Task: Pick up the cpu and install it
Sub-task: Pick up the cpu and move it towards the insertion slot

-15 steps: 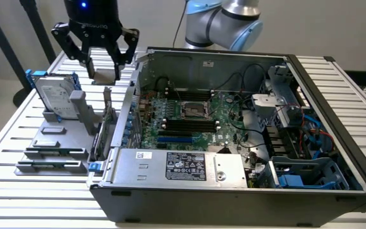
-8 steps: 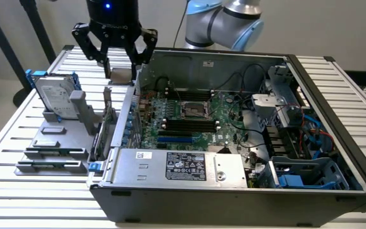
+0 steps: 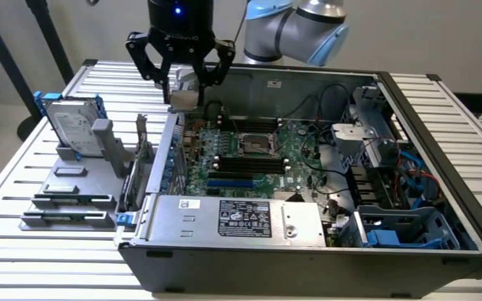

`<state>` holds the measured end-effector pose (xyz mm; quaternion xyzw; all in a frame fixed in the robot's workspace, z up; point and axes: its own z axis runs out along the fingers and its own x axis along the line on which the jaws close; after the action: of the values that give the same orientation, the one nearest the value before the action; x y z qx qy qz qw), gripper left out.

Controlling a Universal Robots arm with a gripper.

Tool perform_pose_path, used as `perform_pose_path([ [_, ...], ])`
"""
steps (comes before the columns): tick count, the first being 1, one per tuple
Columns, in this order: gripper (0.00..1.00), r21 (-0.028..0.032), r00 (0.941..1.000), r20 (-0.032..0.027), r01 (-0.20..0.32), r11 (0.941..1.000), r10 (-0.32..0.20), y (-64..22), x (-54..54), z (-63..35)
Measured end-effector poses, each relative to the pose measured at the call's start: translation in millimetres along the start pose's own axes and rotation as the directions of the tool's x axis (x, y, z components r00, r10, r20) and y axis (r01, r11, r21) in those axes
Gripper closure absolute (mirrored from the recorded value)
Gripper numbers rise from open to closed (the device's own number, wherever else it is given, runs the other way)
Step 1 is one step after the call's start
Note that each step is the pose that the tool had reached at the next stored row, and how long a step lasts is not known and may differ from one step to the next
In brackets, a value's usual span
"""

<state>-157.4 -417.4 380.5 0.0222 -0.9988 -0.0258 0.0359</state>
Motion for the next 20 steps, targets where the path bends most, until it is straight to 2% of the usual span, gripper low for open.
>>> perform_pose_path([
  [8,0.45,0.0001,1.0000,-0.0001,0.000,1.0000,0.000,11.6,-37.5,8.6],
  [15,0.45,0.0006,1.0000,-0.0001,0.000,1.0000,0.000,27.3,-70.4,18.1],
  [20,0.45,0.0013,1.0000,-0.0001,0.000,1.0000,0.000,42.3,-87.9,24.0],
])
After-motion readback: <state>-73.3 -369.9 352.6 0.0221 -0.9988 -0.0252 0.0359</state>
